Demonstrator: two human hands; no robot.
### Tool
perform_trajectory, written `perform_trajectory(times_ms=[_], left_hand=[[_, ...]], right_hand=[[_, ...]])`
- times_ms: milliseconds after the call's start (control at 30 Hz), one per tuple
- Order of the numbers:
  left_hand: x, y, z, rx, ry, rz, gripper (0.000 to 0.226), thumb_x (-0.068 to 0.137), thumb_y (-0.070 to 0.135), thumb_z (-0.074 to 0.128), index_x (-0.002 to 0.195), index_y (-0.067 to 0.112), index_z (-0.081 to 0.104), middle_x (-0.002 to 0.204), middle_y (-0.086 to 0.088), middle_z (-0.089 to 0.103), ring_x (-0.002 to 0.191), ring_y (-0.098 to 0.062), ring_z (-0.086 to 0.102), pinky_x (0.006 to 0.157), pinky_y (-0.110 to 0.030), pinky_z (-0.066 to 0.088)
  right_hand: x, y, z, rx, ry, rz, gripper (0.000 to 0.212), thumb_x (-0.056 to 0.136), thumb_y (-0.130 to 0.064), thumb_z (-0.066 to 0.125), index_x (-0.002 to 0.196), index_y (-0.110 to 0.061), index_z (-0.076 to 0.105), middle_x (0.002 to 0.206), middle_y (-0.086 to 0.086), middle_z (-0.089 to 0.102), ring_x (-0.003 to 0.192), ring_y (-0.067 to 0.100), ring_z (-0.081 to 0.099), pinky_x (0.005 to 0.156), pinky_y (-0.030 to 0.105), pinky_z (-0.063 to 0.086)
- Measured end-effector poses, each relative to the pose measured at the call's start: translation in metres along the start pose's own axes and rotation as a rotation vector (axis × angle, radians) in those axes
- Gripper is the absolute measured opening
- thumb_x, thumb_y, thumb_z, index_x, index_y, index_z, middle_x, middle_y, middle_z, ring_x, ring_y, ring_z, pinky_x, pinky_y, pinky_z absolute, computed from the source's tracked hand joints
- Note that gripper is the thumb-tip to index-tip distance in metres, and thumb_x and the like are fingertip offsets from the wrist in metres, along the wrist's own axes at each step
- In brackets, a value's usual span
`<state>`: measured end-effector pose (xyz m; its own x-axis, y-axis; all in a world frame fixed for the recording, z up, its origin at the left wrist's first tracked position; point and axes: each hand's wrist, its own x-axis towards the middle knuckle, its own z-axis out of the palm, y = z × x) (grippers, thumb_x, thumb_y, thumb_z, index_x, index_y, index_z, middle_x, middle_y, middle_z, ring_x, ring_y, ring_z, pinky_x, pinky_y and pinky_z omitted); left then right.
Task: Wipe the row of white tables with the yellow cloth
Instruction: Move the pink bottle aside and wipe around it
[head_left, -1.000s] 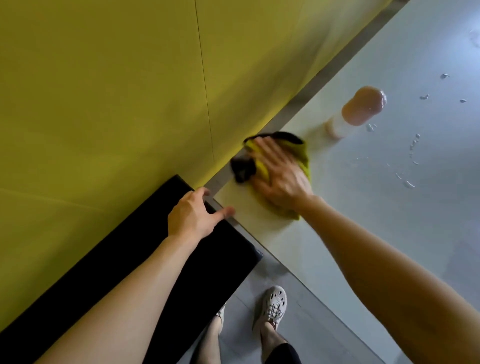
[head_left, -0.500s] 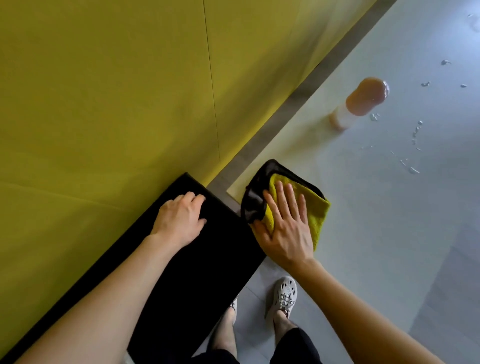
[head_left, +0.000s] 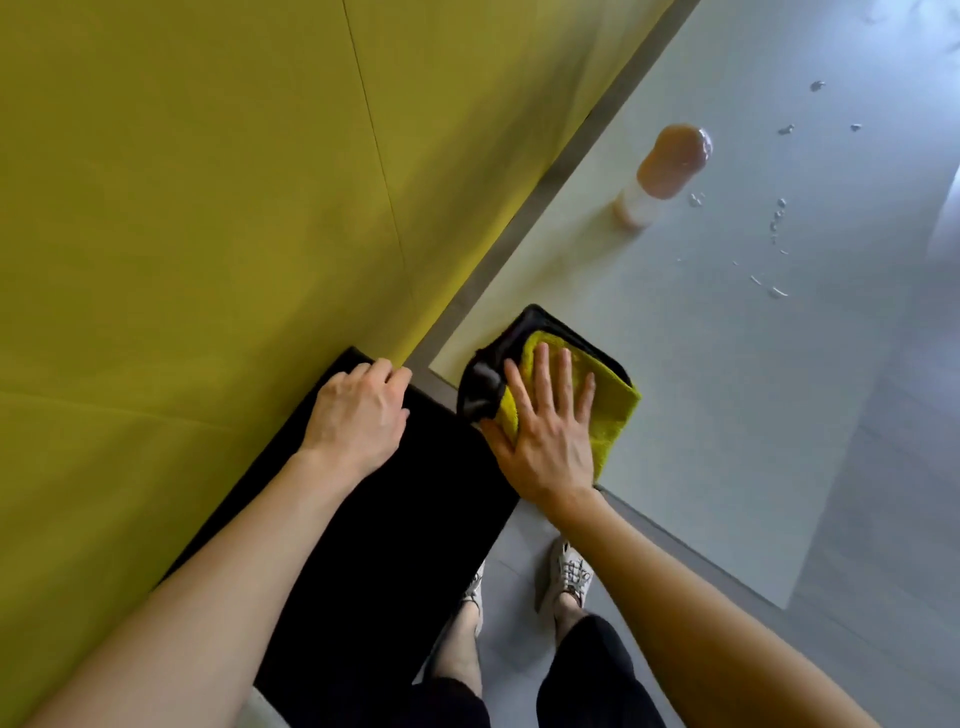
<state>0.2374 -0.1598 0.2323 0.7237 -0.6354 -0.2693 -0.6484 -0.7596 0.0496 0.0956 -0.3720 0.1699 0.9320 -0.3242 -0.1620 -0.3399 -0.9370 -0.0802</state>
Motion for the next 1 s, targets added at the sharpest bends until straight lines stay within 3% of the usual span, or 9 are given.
perform_trajectory(times_ms=[133,233,300,400,533,700,800,900,1000], left_hand=[[0.011,0.002,-0.007,0.074,0.05,-0.009,0.031,0.092,0.023,0.076,0.118,0.01,0.066,0.107,-0.011,0.065,0.095,-0.036,0.067,0.075,-0.049,0.057],[0.024,0.011,-0.013,0.095,0.139,-0.027,0.027,0.092,0.007,0.064,0.119,0.009,0.067,0.107,-0.013,0.066,0.094,-0.037,0.065,0.075,-0.05,0.055],[0.037,0.033,-0.017,0.054,0.169,-0.004,0.037,0.092,0.004,0.056,0.128,0.008,0.066,0.119,-0.015,0.067,0.106,-0.038,0.063,0.086,-0.053,0.055],[0.062,0.083,-0.027,-0.084,0.017,0.085,0.067,0.103,0.043,0.061,0.163,0.018,0.044,0.168,-0.019,0.04,0.155,-0.037,0.038,0.125,-0.054,0.034],[0.092,0.136,-0.024,-0.057,-0.229,0.102,0.133,0.077,0.087,0.071,0.173,0.037,-0.006,0.182,-0.01,-0.013,0.169,-0.029,-0.009,0.136,-0.055,0.008],[0.105,0.158,-0.034,0.077,-0.221,0.008,0.13,0.064,0.085,0.083,0.169,0.039,0.021,0.176,-0.014,0.019,0.163,-0.036,0.021,0.124,-0.051,0.037],[0.133,0.168,-0.056,-0.114,-0.039,-0.107,0.095,0.075,0.078,0.08,0.149,0.025,0.052,0.145,-0.01,0.053,0.135,-0.035,0.053,0.102,-0.046,0.052],[0.189,0.192,-0.084,-0.415,0.157,-0.184,0.094,0.08,0.063,0.086,0.154,0.02,0.048,0.147,-0.013,0.054,0.132,-0.039,0.058,0.1,-0.048,0.054],[0.252,0.221,-0.117,-0.513,0.289,-0.121,0.112,0.076,0.056,0.092,0.166,0.02,0.035,0.159,-0.016,0.045,0.143,-0.037,0.05,0.112,-0.045,0.049]], right_hand=[[0.058,-0.064,-0.003,0.083,0.025,-0.071,0.084,0.107,-0.076,0.029,0.175,-0.03,0.013,0.182,0.011,-0.006,0.168,0.036,-0.015,0.131,0.069,-0.005],[0.044,-0.018,-0.002,0.081,0.079,-0.238,0.082,0.108,-0.075,0.036,0.174,-0.03,0.02,0.183,0.003,0.003,0.169,0.029,-0.006,0.133,0.063,0.007],[0.009,0.036,-0.006,0.097,0.078,-0.346,0.081,0.107,-0.072,0.044,0.173,-0.029,0.025,0.183,0.0,0.007,0.17,0.026,-0.002,0.134,0.061,0.011],[-0.038,0.12,-0.008,0.133,0.053,-0.345,0.08,0.106,-0.069,0.052,0.172,-0.03,0.029,0.183,-0.001,0.009,0.17,0.027,0.002,0.135,0.06,0.012],[-0.031,0.222,-0.007,0.158,0.106,0.026,0.083,0.101,-0.073,0.045,0.172,-0.032,0.03,0.183,-0.003,0.008,0.17,0.025,0.002,0.132,0.065,0.016],[0.013,0.248,-0.001,0.144,0.132,0.451,0.087,0.1,-0.075,0.039,0.174,-0.035,0.017,0.184,-0.001,-0.003,0.169,0.021,-0.009,0.135,0.06,0.001],[0.004,0.246,-0.007,0.107,0.112,0.136,0.087,0.102,-0.069,0.045,0.175,-0.034,0.013,0.183,0.002,-0.004,0.169,0.028,-0.01,0.133,0.067,0.001],[0.005,0.26,-0.019,0.078,0.041,-0.227,0.085,0.103,-0.068,0.051,0.174,-0.035,0.017,0.184,0.0,0.001,0.17,0.03,-0.005,0.131,0.07,0.01],[0.012,0.265,-0.023,0.122,0.023,-0.303,0.083,0.103,-0.073,0.046,0.173,-0.036,0.021,0.183,0.0,0.003,0.17,0.03,-0.004,0.131,0.069,0.009]])
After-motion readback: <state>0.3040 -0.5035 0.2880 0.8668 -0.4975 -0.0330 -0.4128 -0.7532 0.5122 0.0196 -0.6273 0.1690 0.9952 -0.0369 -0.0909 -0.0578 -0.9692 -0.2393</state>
